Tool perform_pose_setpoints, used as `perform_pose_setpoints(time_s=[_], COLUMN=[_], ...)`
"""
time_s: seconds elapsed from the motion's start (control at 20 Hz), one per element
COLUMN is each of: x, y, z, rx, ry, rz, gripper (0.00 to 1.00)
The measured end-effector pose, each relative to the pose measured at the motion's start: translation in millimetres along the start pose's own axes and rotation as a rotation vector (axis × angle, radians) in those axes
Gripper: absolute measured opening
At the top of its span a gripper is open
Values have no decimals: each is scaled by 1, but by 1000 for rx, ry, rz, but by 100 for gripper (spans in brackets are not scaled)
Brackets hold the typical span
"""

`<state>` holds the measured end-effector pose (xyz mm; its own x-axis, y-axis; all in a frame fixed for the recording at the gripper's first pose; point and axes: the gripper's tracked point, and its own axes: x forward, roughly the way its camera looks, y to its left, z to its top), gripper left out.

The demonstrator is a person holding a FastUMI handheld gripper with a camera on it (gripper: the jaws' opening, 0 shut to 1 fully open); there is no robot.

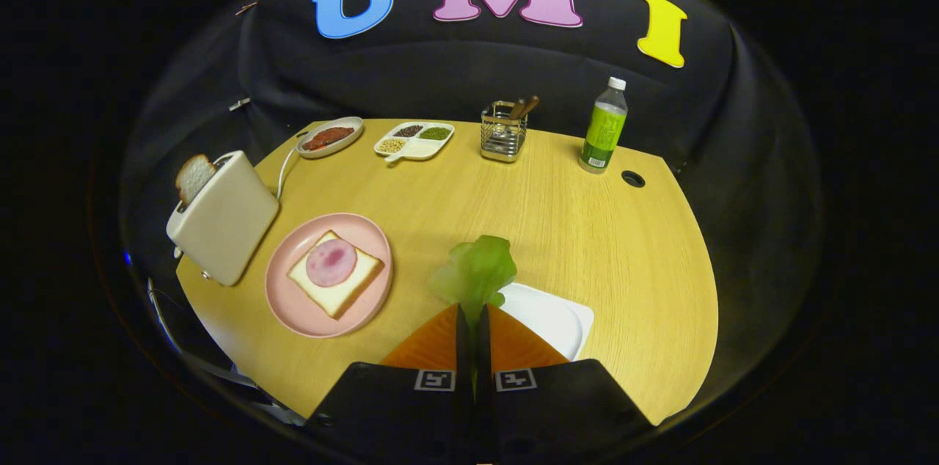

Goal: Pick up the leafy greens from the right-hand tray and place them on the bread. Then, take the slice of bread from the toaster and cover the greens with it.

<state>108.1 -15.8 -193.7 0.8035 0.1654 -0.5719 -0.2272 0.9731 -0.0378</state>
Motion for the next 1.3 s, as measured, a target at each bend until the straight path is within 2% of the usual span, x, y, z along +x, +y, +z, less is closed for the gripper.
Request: perform_pose_setpoints(time_s=[0.35, 0.75, 1.1, 1.3], x=[-2, 30, 67, 78], y=[63, 144, 174, 176], z=[31, 27, 19, 7], rx=[-34, -113, -159, -193], ry=[-29, 2, 48, 83], rz=[54, 139, 133, 112], gripper=[5, 5, 6, 10])
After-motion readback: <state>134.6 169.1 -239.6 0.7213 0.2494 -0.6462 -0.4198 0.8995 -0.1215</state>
